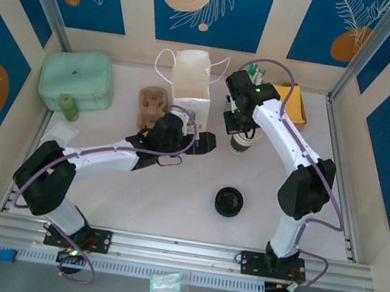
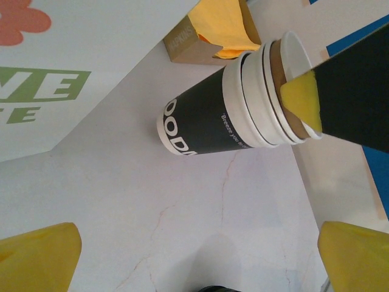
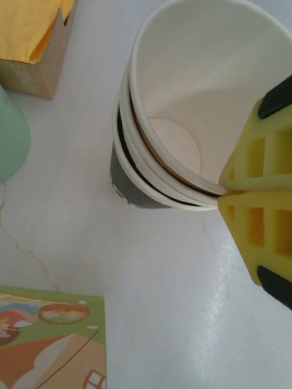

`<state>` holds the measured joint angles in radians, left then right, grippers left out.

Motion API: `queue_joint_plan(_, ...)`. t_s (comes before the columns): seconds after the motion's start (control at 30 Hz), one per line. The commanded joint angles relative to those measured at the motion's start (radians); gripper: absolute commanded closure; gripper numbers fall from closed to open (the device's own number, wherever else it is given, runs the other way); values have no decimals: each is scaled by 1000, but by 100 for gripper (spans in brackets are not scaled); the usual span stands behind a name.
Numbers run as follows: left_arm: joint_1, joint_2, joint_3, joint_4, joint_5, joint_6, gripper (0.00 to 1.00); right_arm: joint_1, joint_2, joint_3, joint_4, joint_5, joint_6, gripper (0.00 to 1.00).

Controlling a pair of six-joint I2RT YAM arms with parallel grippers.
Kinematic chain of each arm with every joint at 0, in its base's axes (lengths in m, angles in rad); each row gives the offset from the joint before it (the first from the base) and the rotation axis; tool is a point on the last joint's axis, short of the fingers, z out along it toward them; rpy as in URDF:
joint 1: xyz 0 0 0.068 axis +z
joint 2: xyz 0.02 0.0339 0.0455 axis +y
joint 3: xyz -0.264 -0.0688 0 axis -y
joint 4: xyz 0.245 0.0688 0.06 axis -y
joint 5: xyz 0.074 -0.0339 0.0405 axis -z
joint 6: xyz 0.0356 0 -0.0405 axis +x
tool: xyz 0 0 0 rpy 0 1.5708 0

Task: Pack the takeout coffee

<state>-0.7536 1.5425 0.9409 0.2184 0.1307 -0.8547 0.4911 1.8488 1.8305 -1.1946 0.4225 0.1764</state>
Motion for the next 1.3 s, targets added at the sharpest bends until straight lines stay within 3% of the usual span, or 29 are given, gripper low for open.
queue_joint_plan(0.0, 8, 18, 33, -10, 22, 9, 0, -11, -51, -1, 5, -80, 33, 100)
queue_joint_plan(0.23, 8, 25, 39, -16, 30, 3, 1, -75, -59, -20, 3, -225, 64, 100)
queue_joint_plan(0.3, 9, 27, 41, -16, 33, 2, 1, -79, -30, -19, -22, -205, 50, 100)
queue_joint_plan(0.43, 10, 31, 46, -22, 35, 2, 1, -12, -3, -33, -36, -42, 24, 100)
queue_joint_plan(0.57, 9, 36, 50, -27, 38, 3, 1, 42, -26, -44, 2, 15, 8, 100)
queue_joint_plan(0.87, 10, 37, 50, -30, 38, 5, 1, 15, 13, -45, -22, -76, 4, 100)
queue_joint_plan(0.9, 8, 37, 50, -30, 38, 5, 1, 18, 13, -48, -21, -82, 6, 98)
queue_joint_plan(1.0, 8, 37, 50, -30, 40, 5, 1, 22, 6, -40, -20, -85, 15, 71)
queue_joint_plan(1.03, 9, 38, 50, -31, 40, 6, 0, 22, 0, -35, -21, -87, 17, 67)
queue_joint_plan(1.27, 10, 36, 50, -31, 40, 8, 1, -37, -81, -19, -17, -89, 59, 63)
